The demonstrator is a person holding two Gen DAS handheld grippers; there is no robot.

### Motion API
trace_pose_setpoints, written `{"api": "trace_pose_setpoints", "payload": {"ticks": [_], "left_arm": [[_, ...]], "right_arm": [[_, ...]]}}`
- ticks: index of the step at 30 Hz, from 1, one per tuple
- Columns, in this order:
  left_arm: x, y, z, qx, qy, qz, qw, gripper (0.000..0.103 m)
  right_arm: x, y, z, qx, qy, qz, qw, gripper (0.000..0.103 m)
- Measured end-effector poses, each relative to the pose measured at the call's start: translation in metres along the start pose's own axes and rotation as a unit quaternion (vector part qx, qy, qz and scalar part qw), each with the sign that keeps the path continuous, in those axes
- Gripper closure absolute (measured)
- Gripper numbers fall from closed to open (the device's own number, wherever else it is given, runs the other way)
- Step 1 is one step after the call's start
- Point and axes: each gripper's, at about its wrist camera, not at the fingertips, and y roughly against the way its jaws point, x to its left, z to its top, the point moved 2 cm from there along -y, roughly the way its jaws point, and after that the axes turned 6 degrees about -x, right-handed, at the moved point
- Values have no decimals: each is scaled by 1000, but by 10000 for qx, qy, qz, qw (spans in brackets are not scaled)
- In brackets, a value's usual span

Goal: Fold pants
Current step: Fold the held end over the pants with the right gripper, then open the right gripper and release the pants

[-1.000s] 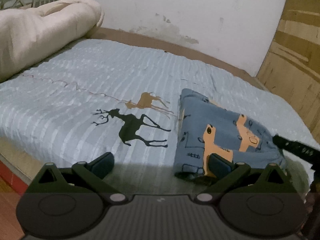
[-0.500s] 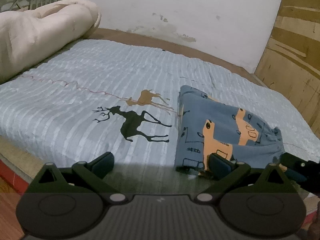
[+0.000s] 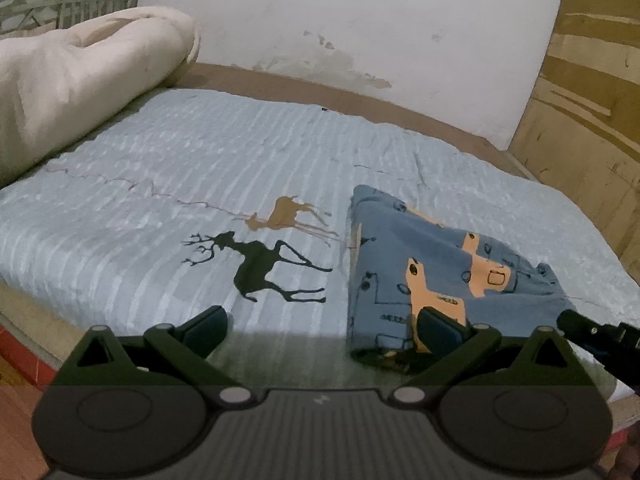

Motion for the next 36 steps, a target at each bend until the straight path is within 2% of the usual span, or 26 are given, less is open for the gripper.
{"api": "trace_pose_setpoints", "payload": {"ticks": [4,8,9,11,12,15,19,25,27,31,33,36], "left_arm": [[-2,-5,-1,67,16,13,10000,1],[-2,-7,-4,127,-17,1,9999,1],[-2,-8,-4,126,-18,-7,9999,1],[-1,-8,-3,110,-8,-36,9999,1],[-1,-9,-1,92,-4,-52,9999,1],[-3,-15,4,56,6,-57,10000,1],[-4,-27,12,41,46,25,10000,1],[-4,-44,14,152,57,144,9998,1],[-6,-46,10,214,-4,110,9997,1],[-12,-45,-2,205,-395,79,9990,1],[-11,-44,-7,200,-494,27,9986,1],[-12,-41,-12,167,-541,-47,9984,1]], "right_arm": [[-2,-11,-7,279,109,-91,9995,81],[-1,-9,-14,235,228,-135,9994,78],[2,-8,-13,189,314,-144,9992,75],[6,-1,-13,32,539,-209,9983,64],[8,2,-12,-62,685,-240,9973,55],[15,2,-8,-293,1067,-356,9932,19],[23,-11,-3,-325,1462,-357,9881,8],[43,-59,15,-139,1996,-315,9793,3],[49,-82,20,55,2224,-350,9743,3],[38,-115,25,400,2615,-939,9598,4],[20,-115,28,338,2596,-1228,9573,4],[-13,-111,32,325,2368,-1457,9600,4]]}}
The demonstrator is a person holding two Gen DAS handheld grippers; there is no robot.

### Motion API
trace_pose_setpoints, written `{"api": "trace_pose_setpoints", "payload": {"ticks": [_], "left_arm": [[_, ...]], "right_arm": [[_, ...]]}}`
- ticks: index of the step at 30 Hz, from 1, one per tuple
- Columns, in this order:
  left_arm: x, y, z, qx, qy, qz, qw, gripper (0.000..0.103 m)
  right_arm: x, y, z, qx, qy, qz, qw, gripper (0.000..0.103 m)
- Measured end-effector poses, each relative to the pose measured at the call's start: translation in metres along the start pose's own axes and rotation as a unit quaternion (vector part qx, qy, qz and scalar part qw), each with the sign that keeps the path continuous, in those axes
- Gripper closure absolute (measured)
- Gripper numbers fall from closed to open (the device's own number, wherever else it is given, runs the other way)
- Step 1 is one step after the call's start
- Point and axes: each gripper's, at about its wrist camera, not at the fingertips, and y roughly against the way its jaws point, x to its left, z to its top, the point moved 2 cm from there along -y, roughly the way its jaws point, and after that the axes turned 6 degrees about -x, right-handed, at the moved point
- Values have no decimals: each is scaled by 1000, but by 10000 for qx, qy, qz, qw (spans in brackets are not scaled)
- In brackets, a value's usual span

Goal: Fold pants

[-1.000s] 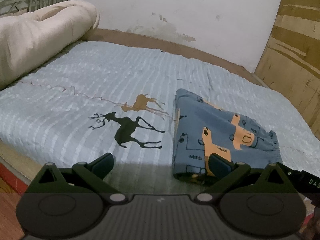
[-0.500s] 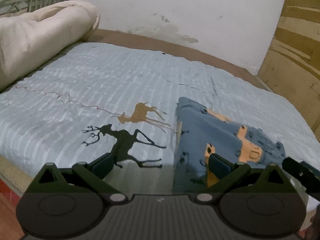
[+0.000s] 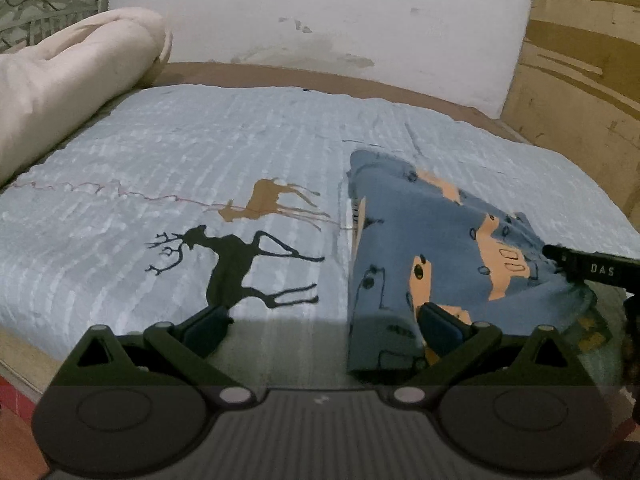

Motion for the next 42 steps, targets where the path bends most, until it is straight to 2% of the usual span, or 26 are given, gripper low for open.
{"api": "trace_pose_setpoints", "payload": {"ticks": [2,4,8,11,13,15,18,23,26,28,31,32,35,37,40,42], "left_arm": [[-3,3,-2,-29,-64,11,10000,1],[-4,5,-4,-52,-62,26,10000,1],[-4,5,-4,-38,-71,22,10000,1],[-4,6,-4,-38,-66,8,10000,1],[-4,7,-5,-39,-54,-3,10000,1],[-3,7,-5,-29,-45,-33,10000,1],[-1,8,-5,-14,-39,-99,9999,1],[-2,9,-6,-15,-36,-111,9999,1],[0,12,-4,-32,10,-132,9999,1],[5,16,0,-98,324,-188,9992,1],[13,19,4,-218,940,-354,9947,1],[12,18,4,-175,940,-349,9948,1],[1,15,-3,-35,407,-138,9991,1],[-8,16,-10,-46,-18,-15,10000,1],[-10,20,-13,-13,-60,7,10000,1],[-10,22,-13,48,-55,-4,10000,1]], "right_arm": [[-10,-1,-8,16,-156,168,9997,3],[-5,2,-6,-103,-84,148,9998,4],[16,19,11,-559,-1,217,9982,4],[41,22,24,-695,290,693,9947,2],[61,14,27,-577,562,1198,9895,1],[78,2,23,-364,968,1475,9836,1],[82,-10,14,-331,1326,1276,9824,1],[36,-21,11,-324,610,219,9974,1],[18,-13,11,-388,306,31,9988,1],[18,5,10,-613,283,94,9977,1],[24,38,0,-837,222,513,9949,1],[29,44,-4,-873,271,596,9940,1],[43,53,-25,-656,513,497,9953,1],[39,58,-38,-559,379,345,9971,1],[26,64,-50,-500,-116,414,9978,1],[23,68,-50,-521,-160,464,9974,1]]}}
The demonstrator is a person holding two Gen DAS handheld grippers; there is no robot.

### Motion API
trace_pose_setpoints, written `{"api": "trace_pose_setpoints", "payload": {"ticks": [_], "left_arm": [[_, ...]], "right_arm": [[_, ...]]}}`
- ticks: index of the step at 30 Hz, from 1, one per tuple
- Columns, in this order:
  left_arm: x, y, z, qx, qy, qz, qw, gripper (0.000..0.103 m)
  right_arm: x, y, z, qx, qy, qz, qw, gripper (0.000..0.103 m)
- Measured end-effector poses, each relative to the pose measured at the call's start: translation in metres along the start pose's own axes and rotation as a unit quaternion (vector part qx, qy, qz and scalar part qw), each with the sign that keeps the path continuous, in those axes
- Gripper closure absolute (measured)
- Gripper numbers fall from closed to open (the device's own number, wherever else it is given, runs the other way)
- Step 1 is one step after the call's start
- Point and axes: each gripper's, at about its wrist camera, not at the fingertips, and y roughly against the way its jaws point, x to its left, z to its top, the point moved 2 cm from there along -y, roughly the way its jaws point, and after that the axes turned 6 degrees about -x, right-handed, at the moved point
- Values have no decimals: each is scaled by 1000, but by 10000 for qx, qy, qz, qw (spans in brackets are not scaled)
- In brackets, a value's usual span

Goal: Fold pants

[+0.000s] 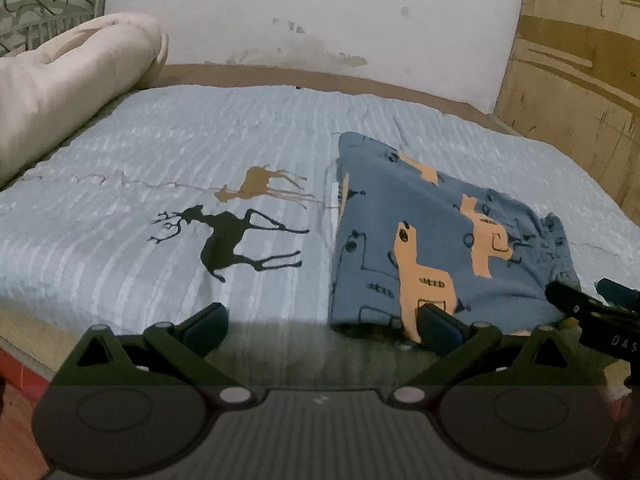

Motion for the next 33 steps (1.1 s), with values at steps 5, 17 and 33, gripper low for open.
{"api": "trace_pose_setpoints", "payload": {"ticks": [5,17,33], "left_arm": [[2,13,2,203,237,-28,9995,1],[-11,57,3,39,121,-24,9999,1],[-7,28,25,-58,-91,133,9999,1]], "right_arm": [[-4,19,0,-37,-114,22,9999,1],[-6,81,4,-346,-595,88,9976,1],[-7,69,3,-261,-725,679,9947,1]]}}
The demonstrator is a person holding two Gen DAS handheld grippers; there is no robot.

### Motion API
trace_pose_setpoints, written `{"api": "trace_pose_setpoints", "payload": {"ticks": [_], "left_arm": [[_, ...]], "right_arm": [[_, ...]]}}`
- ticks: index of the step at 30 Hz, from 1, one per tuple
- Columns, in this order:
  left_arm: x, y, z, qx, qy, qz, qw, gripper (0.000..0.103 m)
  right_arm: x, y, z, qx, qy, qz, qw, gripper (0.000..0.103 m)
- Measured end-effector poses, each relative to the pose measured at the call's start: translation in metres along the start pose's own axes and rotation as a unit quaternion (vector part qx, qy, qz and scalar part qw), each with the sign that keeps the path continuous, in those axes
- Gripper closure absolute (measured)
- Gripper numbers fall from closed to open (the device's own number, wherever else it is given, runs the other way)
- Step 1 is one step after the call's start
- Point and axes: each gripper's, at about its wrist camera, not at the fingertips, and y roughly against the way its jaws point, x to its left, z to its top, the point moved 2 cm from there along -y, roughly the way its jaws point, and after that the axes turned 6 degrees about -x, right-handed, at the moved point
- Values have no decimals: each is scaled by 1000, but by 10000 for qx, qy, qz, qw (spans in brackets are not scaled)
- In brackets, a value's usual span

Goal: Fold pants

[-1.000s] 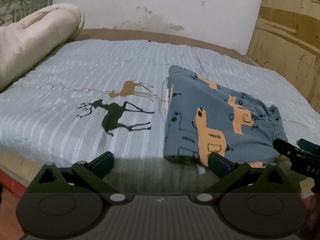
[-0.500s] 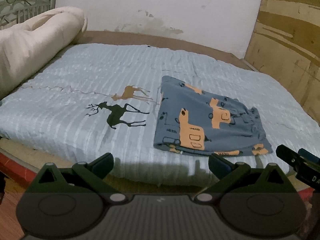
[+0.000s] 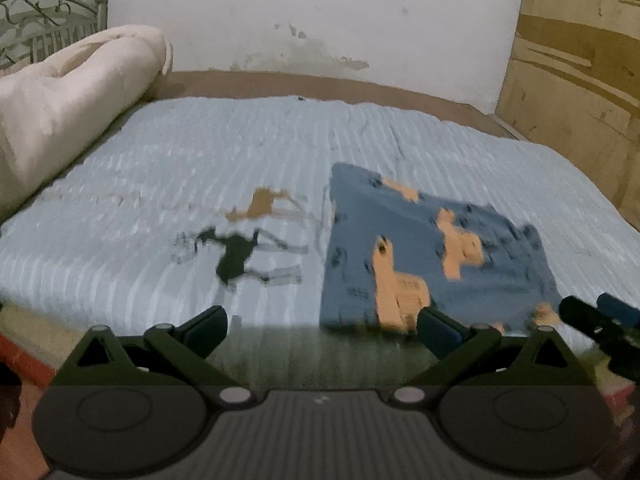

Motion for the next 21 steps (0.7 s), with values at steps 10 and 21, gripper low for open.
{"api": "trace_pose_setpoints", "payload": {"ticks": [10,21], "left_arm": [[9,-71,38,214,282,-284,9990,1],[5,-79,33,582,589,-886,9926,50]], "right_arm": [[-47,-105,39,806,-392,476,9948,2],[-59,-116,29,835,-882,688,9902,34]]}}
